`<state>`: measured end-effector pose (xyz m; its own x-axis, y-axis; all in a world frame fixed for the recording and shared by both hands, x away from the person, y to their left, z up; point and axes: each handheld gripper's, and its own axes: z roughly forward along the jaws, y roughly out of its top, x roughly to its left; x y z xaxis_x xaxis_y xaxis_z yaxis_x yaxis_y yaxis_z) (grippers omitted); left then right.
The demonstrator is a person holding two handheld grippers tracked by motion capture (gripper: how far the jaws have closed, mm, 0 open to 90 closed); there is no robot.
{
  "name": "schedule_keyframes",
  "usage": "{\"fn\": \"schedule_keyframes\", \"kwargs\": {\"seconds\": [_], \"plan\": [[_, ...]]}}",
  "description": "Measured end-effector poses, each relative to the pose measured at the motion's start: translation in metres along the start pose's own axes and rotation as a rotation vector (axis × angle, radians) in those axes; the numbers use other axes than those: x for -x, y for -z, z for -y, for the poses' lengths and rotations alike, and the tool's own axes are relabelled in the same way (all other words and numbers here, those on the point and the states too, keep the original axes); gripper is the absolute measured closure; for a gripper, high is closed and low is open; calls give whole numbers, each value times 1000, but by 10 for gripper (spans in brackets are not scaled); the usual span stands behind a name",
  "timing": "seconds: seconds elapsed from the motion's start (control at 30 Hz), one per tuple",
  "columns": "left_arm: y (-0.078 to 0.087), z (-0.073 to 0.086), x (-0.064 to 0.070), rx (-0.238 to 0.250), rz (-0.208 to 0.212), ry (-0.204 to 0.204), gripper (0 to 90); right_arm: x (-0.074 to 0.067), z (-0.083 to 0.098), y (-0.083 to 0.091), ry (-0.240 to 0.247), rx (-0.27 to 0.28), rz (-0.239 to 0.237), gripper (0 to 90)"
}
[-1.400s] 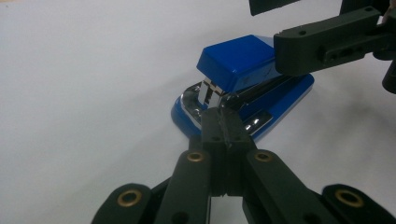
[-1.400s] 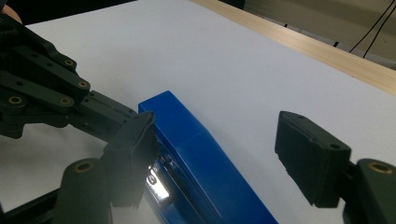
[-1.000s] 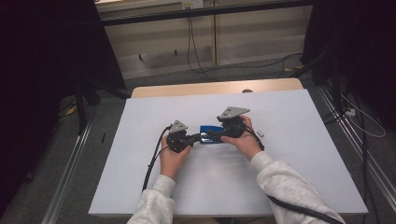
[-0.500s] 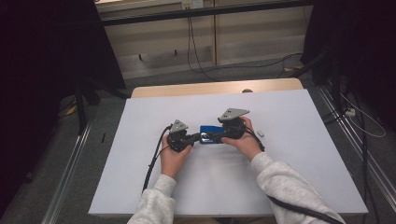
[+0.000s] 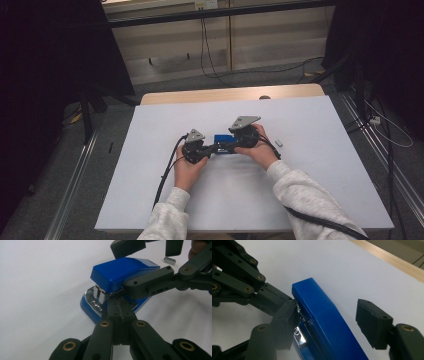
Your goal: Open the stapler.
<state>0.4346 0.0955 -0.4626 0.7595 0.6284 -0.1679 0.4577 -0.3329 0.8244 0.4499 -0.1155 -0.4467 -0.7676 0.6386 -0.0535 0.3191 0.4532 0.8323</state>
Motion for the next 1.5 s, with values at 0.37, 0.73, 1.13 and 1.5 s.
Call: {"fn": "schedule_keyframes", "kwargs": {"seconds": [0.37,0.73,1.13,1.5], "plan": [[0,0,1,0,-3,-5,900,2,-6,-2,129,-42,-76,512],[-2,0,3,2,-5,-5,900,13,-8,8,235,-59,-188,646],[-2,0,4,1,-11,-1,900,16,-7,15,200,-26,-220,672],[-2,-1,4,-1,-11,16,900,20,-7,22,176,3,-232,671]]}}
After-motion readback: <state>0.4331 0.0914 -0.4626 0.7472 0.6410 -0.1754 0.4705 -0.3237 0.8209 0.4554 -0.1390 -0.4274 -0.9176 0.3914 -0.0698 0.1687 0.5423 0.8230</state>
